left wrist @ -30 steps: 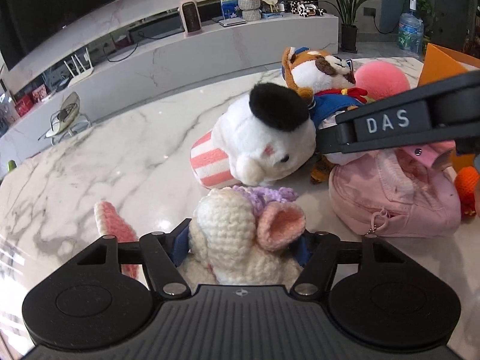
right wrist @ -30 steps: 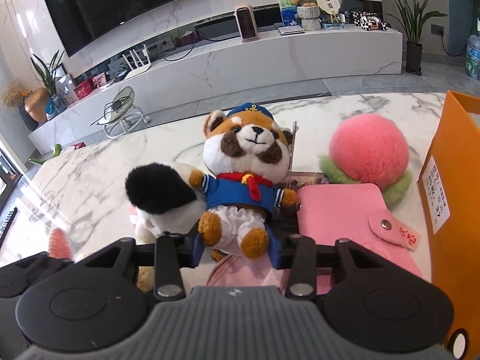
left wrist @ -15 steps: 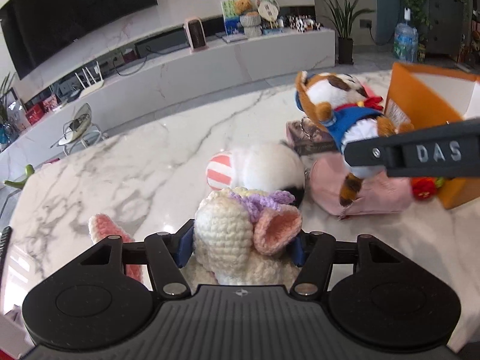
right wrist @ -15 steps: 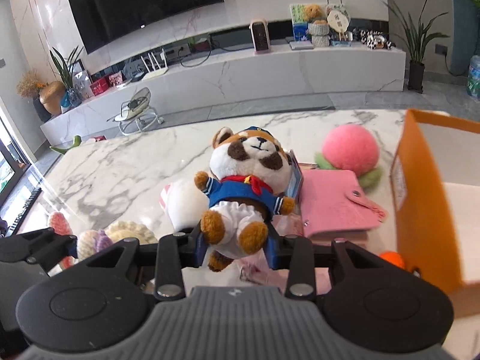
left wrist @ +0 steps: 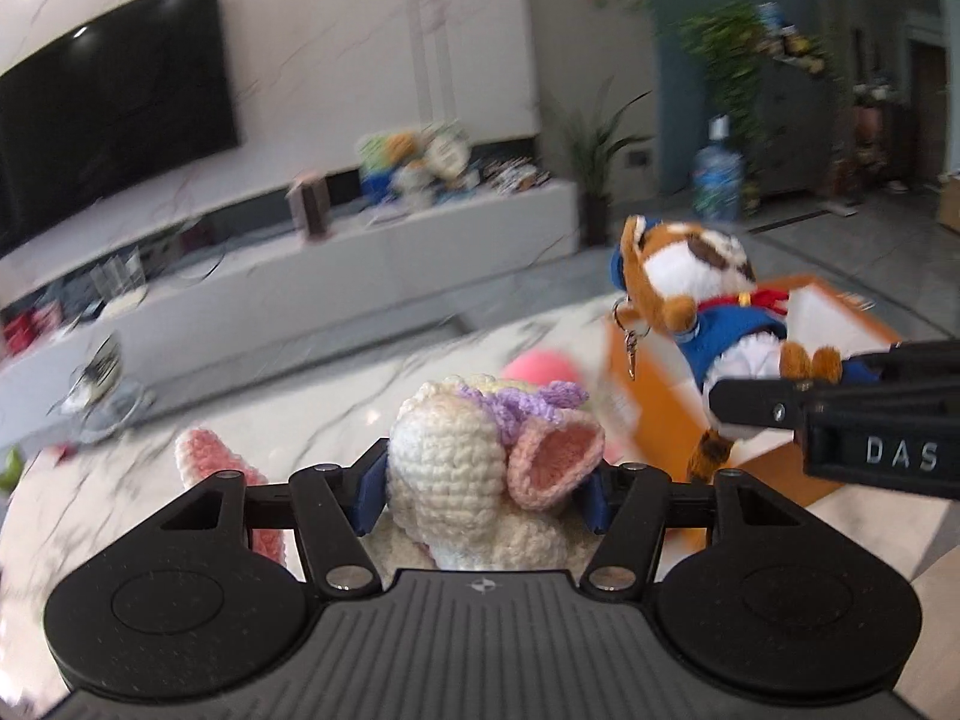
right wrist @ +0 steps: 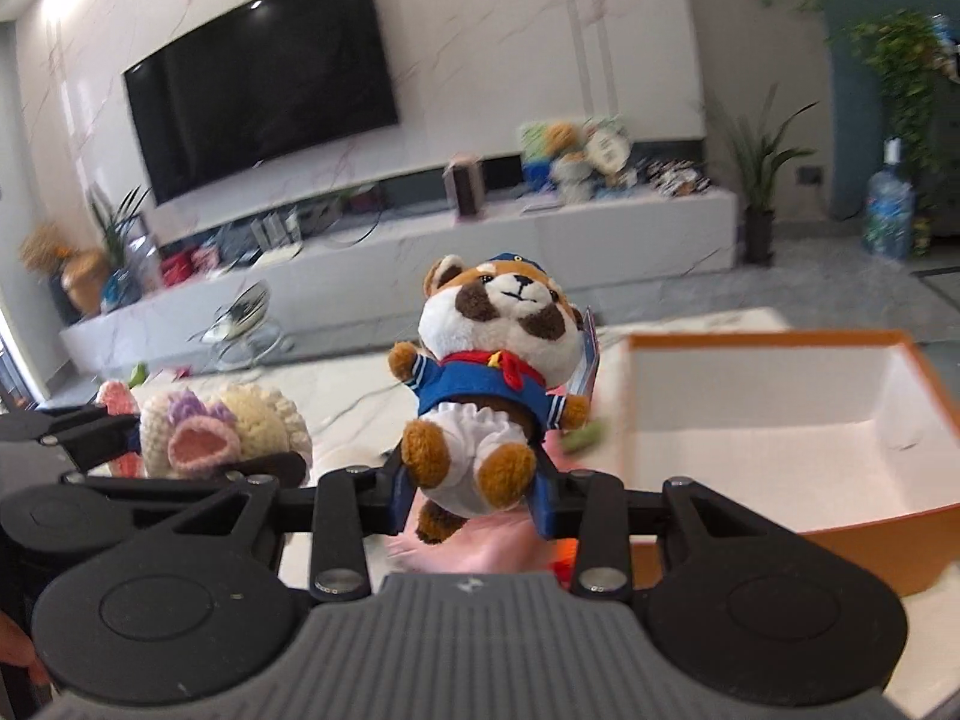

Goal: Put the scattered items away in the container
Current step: 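Carry bunny with left tool while right tool carries raccoon into the orange box, release both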

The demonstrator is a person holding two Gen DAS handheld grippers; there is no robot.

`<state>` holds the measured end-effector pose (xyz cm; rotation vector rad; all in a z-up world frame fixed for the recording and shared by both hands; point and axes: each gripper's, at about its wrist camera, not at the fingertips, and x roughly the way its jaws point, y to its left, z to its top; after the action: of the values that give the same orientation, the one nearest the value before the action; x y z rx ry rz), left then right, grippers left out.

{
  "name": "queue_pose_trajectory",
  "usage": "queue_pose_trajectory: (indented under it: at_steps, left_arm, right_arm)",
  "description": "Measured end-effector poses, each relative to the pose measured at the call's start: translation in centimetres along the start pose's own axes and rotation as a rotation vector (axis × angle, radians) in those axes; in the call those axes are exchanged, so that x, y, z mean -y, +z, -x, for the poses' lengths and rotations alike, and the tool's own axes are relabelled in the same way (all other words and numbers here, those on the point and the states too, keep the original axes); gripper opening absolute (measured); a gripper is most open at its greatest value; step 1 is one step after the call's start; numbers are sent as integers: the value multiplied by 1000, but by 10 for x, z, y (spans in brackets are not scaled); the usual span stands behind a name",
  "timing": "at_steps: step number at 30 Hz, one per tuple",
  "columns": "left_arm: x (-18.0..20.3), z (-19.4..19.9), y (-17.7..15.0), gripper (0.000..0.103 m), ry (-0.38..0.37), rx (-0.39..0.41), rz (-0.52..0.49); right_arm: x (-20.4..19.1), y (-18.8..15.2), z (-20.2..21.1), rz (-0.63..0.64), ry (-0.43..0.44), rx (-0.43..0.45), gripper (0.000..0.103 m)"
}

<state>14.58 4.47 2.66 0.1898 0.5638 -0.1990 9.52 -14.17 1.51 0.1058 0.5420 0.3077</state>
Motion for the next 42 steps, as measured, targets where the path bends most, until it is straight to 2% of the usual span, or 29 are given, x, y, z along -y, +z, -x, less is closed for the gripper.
queue_pose_trajectory:
  at_steps: [7,14,17,20,23,27,31,38,42]
  left_arm:
    - [73,-29,49,70,-116,71,-174]
    - [139,-90,85,70,-217,44,-237]
    - [156,-121,94,70,-254,9,-234]
    - [168,-148,97,70,-290,-47,-232]
    - [177,-176,92,70,-283,-118,-251]
    - [183,-212,85,70,-281,-214,-274]
    - [184,-230,75,71,-273,-273,-304]
    - [191,-242,62,73,-248,-326,-351]
    - [190,-242,61,76,-253,-341,-344]
  right_arm:
    - [78,8,25,-31,-112,8,40]
    - [154,11,2,-62,-198,-44,40]
    - [178,16,-21,-32,-184,-91,40]
    - [205,25,-47,-32,-126,-159,40]
    - [228,33,-70,-23,-80,-235,40]
    - [243,35,-99,-1,-36,-328,40]
    - [249,30,-123,9,-13,-403,40]
    - [235,11,-140,30,-12,-484,40]
    - [236,9,-146,30,-8,-523,40]
